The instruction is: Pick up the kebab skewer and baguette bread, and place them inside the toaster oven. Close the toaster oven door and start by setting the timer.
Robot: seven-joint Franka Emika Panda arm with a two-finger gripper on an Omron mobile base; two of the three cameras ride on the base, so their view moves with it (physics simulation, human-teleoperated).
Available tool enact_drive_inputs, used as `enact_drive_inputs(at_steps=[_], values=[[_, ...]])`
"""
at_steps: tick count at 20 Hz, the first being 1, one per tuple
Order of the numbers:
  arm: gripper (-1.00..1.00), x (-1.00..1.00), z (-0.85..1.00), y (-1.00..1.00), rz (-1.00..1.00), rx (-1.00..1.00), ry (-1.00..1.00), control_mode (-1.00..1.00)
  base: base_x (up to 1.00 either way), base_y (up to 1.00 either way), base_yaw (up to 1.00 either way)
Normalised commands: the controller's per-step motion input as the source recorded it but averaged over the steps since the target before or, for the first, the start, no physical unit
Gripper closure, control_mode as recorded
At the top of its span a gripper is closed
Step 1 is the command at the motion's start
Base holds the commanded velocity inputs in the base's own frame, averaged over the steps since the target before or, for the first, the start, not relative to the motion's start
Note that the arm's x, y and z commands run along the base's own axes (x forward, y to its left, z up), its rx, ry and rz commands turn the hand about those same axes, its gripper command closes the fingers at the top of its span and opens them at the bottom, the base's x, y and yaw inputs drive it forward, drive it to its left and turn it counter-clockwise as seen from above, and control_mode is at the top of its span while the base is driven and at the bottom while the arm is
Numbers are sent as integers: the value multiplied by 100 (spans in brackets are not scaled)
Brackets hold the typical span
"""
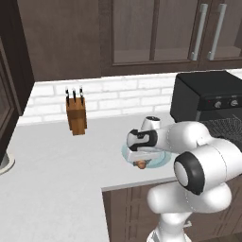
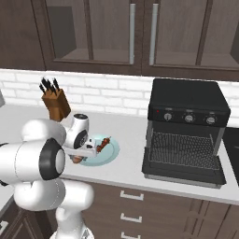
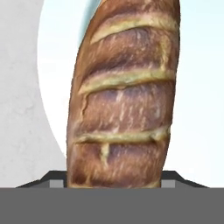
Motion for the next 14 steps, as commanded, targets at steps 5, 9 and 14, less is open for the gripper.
enact_drive_inputs(at_steps=[5,9,14], values=[[100,-19,49,-25,0,1,-8,-100,0,0,0],[100,-76,100,-86,2,3,-4,-100,0,0,0],[100,-71,84,-100,2,2,0,-100,0,0,0]])
